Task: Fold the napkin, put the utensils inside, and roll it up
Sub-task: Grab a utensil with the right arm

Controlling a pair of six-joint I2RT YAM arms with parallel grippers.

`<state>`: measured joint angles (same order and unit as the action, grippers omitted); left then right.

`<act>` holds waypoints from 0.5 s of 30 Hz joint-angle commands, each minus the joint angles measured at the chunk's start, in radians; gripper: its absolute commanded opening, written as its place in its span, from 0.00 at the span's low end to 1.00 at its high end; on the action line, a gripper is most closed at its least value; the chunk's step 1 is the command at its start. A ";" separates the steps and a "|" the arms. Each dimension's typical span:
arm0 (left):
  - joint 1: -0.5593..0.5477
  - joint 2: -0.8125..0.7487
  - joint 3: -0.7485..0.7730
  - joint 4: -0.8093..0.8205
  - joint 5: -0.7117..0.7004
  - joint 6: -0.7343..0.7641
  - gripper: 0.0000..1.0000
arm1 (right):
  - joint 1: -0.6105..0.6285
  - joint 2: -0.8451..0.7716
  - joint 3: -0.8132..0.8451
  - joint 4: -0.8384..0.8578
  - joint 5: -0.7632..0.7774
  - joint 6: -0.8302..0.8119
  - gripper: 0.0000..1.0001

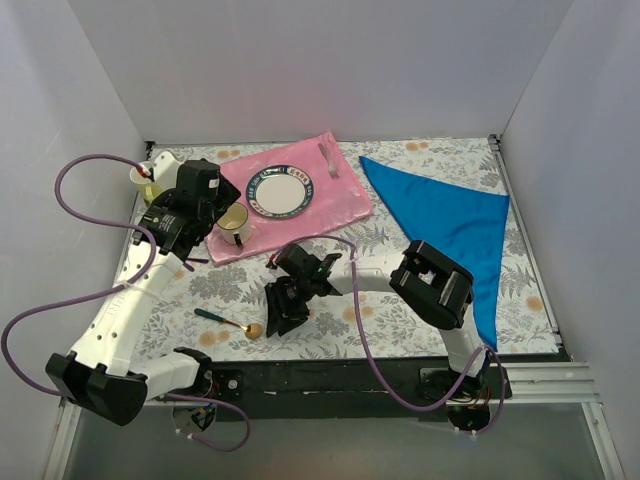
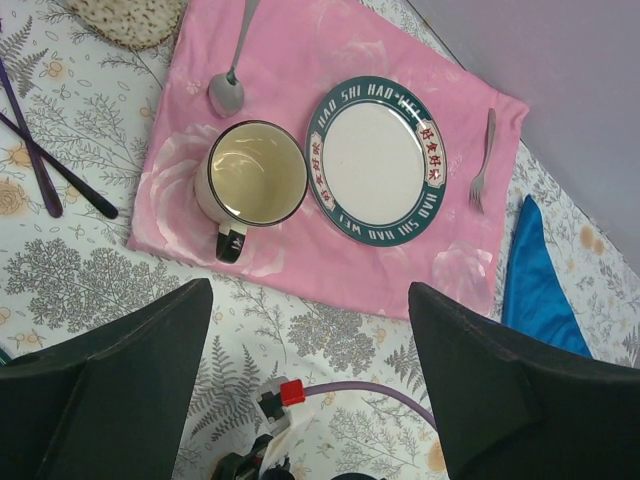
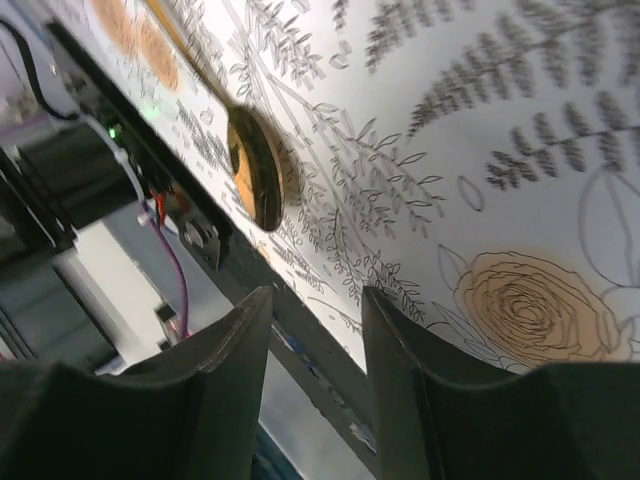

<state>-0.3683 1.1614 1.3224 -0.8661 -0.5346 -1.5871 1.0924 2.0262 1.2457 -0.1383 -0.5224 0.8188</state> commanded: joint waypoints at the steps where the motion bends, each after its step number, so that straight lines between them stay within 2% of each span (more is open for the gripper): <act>1: 0.005 -0.042 0.037 -0.010 -0.019 -0.008 0.79 | 0.001 -0.006 -0.017 0.011 0.097 0.198 0.50; 4: 0.003 -0.069 0.051 -0.008 -0.034 0.002 0.78 | 0.003 -0.017 -0.046 0.086 0.125 0.276 0.50; 15: 0.003 -0.112 0.069 -0.028 -0.031 0.019 0.77 | 0.026 0.058 -0.045 0.144 0.117 0.413 0.46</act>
<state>-0.3683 1.0706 1.3571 -0.8715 -0.5426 -1.5814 1.1038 2.0365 1.2060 -0.0124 -0.4393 1.1687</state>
